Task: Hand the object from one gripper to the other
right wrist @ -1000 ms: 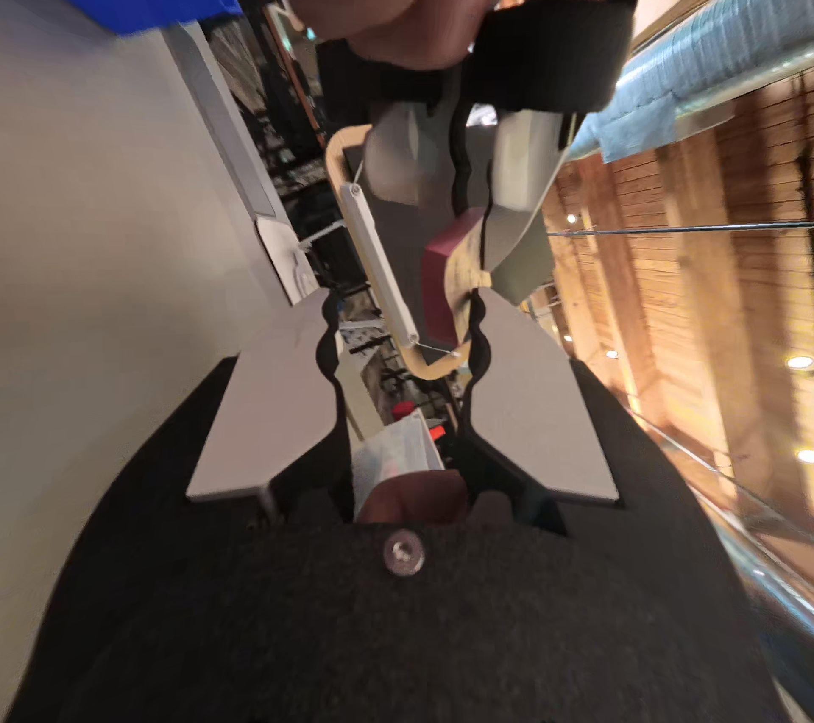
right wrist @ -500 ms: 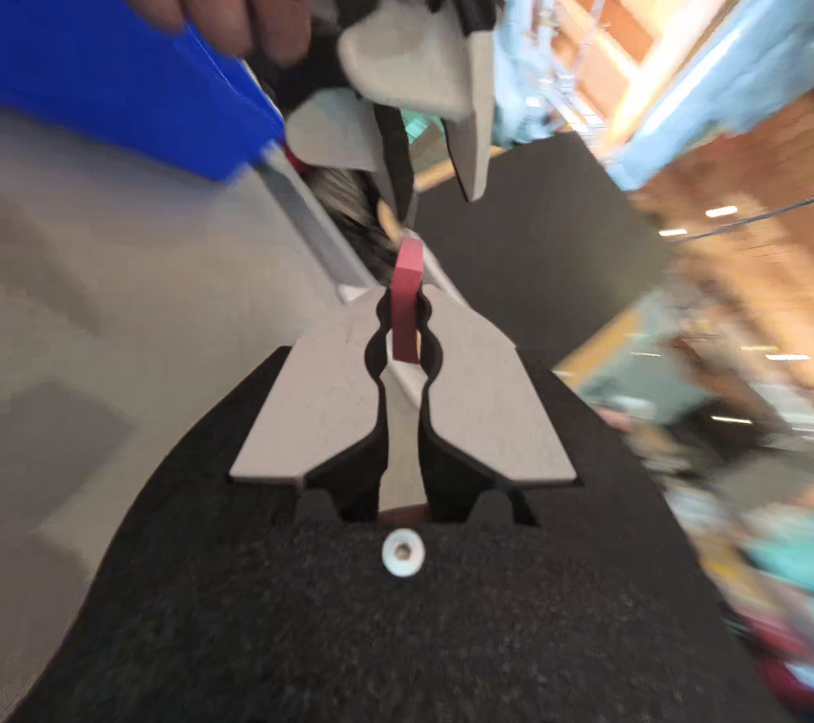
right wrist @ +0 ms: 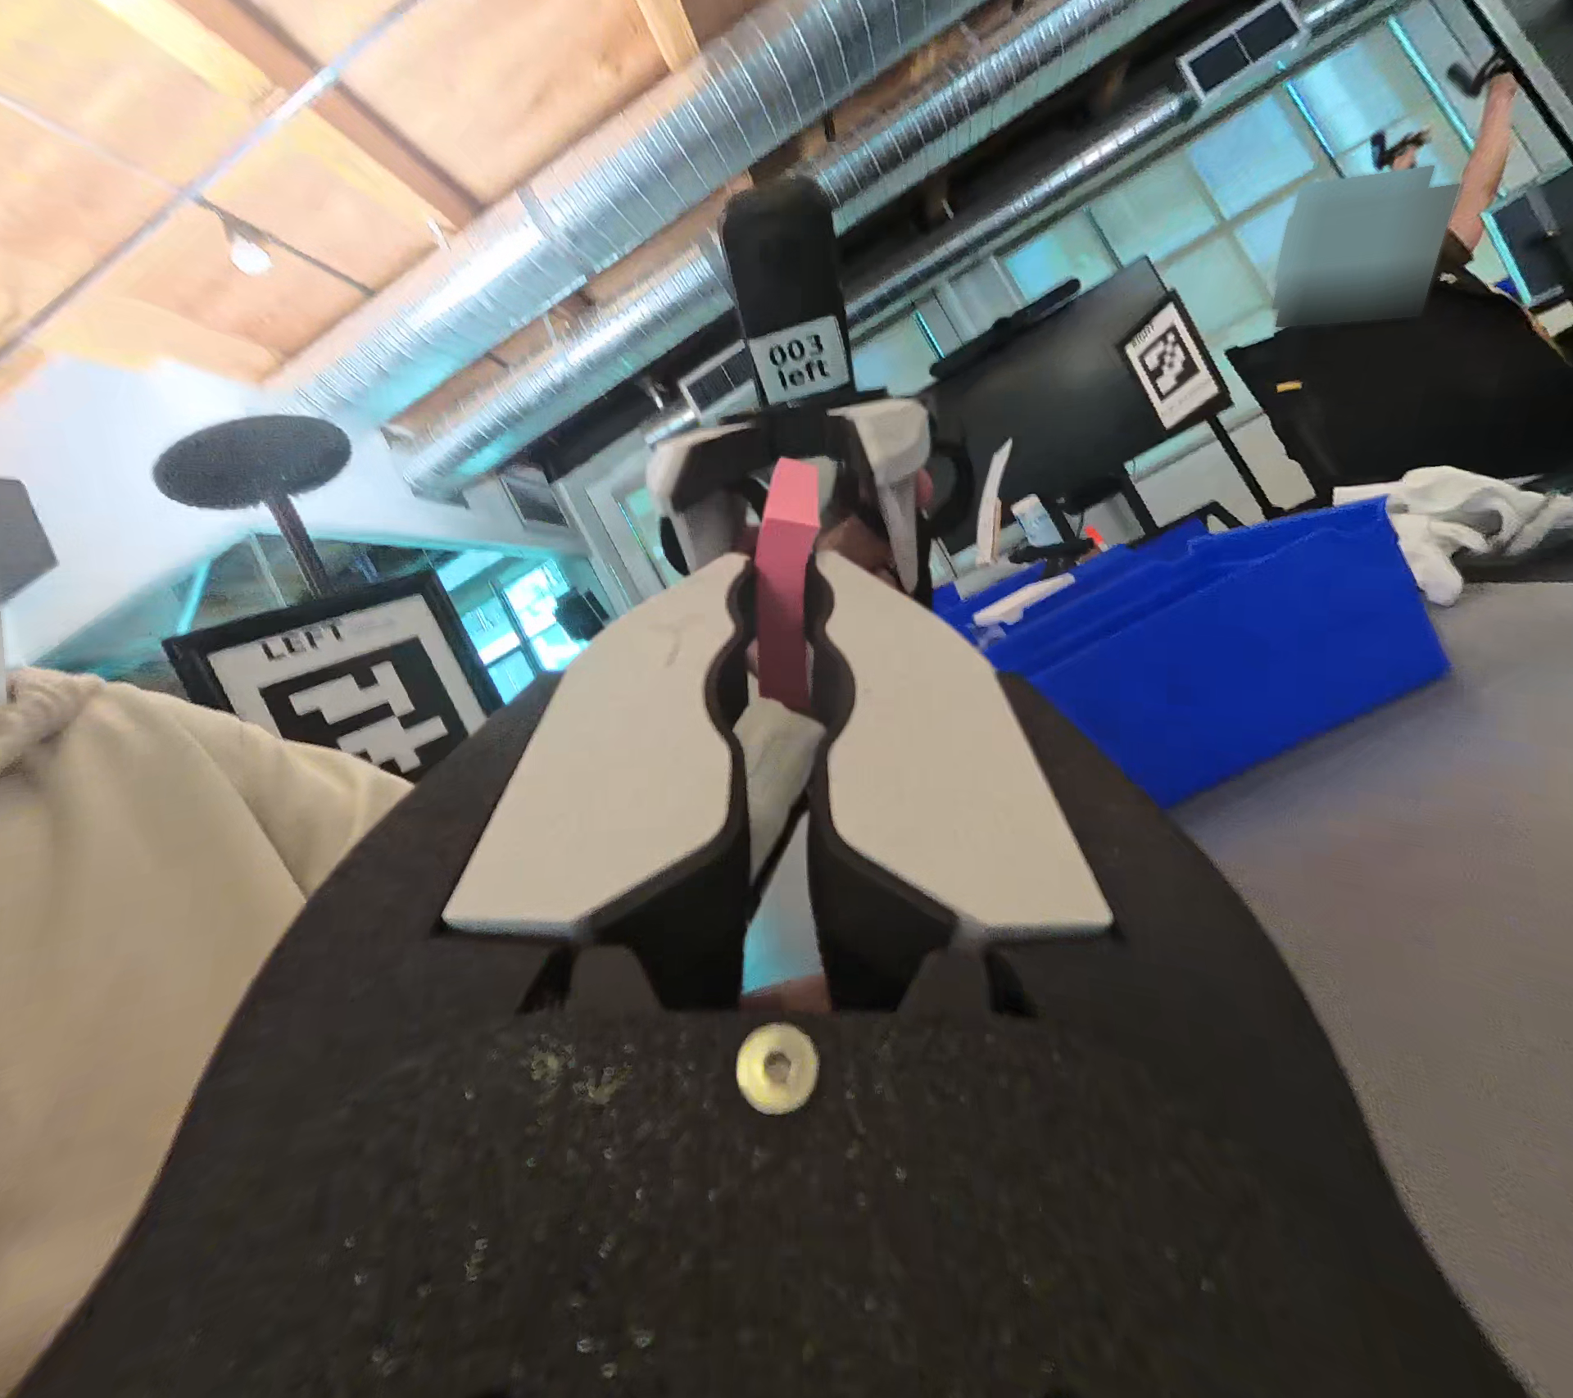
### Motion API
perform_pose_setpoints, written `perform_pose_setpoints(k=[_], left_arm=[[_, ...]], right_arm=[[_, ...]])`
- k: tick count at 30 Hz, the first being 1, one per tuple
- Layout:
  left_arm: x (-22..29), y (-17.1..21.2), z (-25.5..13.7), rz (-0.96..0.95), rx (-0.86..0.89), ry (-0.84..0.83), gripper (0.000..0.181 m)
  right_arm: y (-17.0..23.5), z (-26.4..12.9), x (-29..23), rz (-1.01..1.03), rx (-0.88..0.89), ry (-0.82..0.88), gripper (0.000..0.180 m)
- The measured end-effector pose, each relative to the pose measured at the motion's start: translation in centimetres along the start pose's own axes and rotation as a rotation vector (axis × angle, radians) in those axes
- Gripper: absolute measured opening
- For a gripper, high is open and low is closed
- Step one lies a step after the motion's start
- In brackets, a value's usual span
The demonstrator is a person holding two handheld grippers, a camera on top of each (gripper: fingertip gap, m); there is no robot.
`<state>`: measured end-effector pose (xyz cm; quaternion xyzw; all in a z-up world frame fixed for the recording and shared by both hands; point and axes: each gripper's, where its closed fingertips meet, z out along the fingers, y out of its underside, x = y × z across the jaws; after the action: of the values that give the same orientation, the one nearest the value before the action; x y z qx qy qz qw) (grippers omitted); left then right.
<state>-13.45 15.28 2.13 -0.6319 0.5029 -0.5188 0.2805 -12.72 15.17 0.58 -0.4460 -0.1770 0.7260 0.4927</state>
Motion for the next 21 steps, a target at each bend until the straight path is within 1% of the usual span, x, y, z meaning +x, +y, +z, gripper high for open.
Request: perform_pose_setpoints(k=[1, 5, 9, 12, 16, 17, 19, 20, 21], left_arm=[[-0.2, 0.1, 0.2, -0.004, -0.006, -0.003, 0.044], [-0.1, 0.5, 1.0, -0.03, -0.018, 0.028, 0.041], [-0.3, 1.1, 1.7, -0.012, -0.054, 0.012, 0.035], [-0.3, 1.0, 1.9, 0.008, -0.047, 0.005, 0.013], [-0.9, 1.3, 1.7, -0.006, -0.073, -0.02, 0.01], [-1.3, 1.5, 1.6, -0.031, -0.088, -0.038, 0.01], [-2.7, 1.7, 1.3, -0.055, -0.111, -0.127, 0.009], [-3.7, 1.9, 1.0, -0.026, -0.134, -0.209, 0.009], [-4.8, 2.2, 0.6, 0.043, -0.174, -0.313, 0.009]], right_arm=[[-0.2, 0.0, 0.0, 0.006, 0.014, -0.002, 0.009], [0.3, 0.1, 0.1, -0.037, -0.033, 0.02, 0.01], [-0.5, -0.1, -0.1, -0.016, 0.014, 0.008, 0.01], [-0.2, -0.1, 0.1, -0.036, -0.018, 0.021, 0.01], [-0.2, -0.1, 0.6, -0.043, -0.037, 0.07, 0.011], [-0.1, -0.2, 1.1, -0.052, -0.048, 0.105, 0.012], [0.1, -0.4, 2.4, -0.094, -0.089, 0.2, 0.024], [0.2, -0.7, 3.4, -0.122, -0.117, 0.268, 0.028], [0.2, -1.0, 4.3, -0.145, -0.142, 0.338, 0.033]])
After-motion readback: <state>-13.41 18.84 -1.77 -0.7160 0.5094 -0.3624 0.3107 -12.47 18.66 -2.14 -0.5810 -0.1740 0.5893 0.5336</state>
